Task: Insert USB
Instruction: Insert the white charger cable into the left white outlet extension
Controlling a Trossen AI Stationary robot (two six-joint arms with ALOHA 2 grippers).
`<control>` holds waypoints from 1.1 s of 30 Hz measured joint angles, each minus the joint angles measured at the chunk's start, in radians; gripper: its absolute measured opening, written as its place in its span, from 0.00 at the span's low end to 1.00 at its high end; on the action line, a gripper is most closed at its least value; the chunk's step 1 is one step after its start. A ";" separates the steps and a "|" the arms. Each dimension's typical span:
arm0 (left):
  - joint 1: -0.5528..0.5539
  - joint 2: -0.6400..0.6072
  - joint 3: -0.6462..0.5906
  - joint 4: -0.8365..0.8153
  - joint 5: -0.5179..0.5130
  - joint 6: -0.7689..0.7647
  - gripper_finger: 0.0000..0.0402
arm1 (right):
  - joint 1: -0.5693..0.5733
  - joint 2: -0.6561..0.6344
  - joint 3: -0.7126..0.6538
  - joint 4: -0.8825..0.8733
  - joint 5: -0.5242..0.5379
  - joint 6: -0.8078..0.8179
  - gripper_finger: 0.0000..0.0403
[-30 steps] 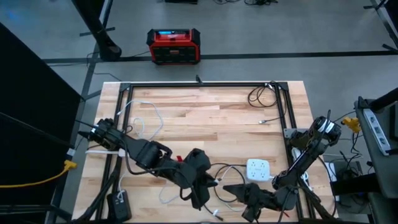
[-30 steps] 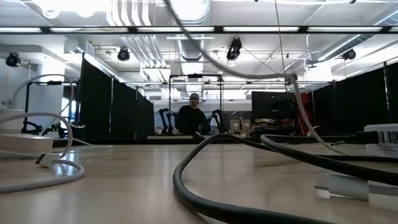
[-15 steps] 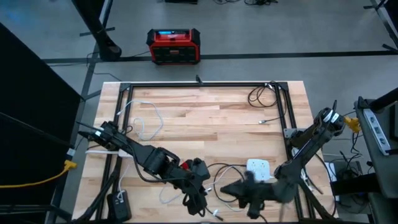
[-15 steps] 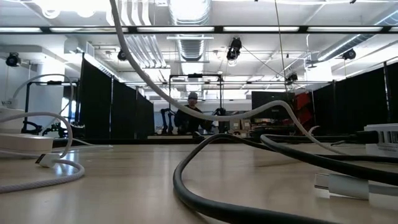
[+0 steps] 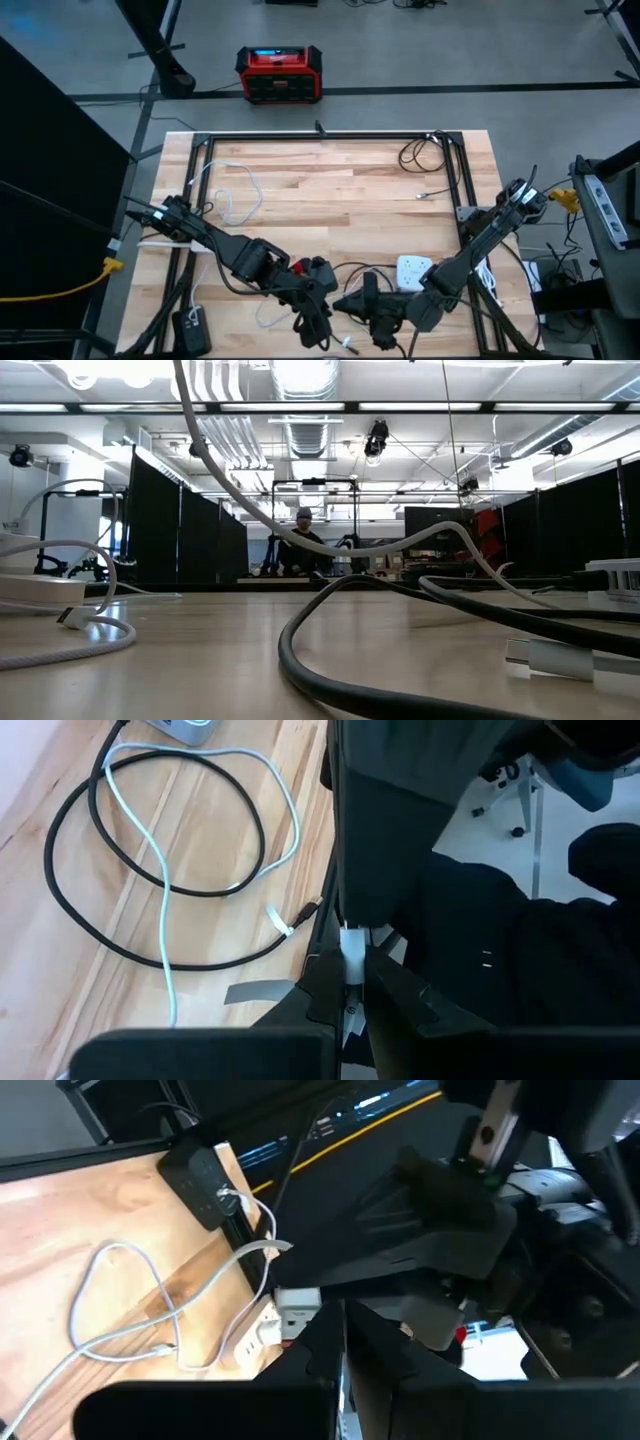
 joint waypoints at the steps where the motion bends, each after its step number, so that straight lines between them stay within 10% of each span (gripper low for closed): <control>1: 0.000 0.000 0.000 0.000 0.000 0.000 0.03 | 0.000 0.000 0.000 -0.001 0.000 0.000 0.00; 26: 0.001 -0.004 0.023 0.015 -0.039 0.004 0.03 | 0.006 0.044 -0.001 -0.106 -0.170 0.182 0.00; 33: -0.004 -0.006 0.023 -0.255 -0.039 -0.152 0.03 | 0.020 0.057 -0.003 -0.130 -0.108 0.290 0.00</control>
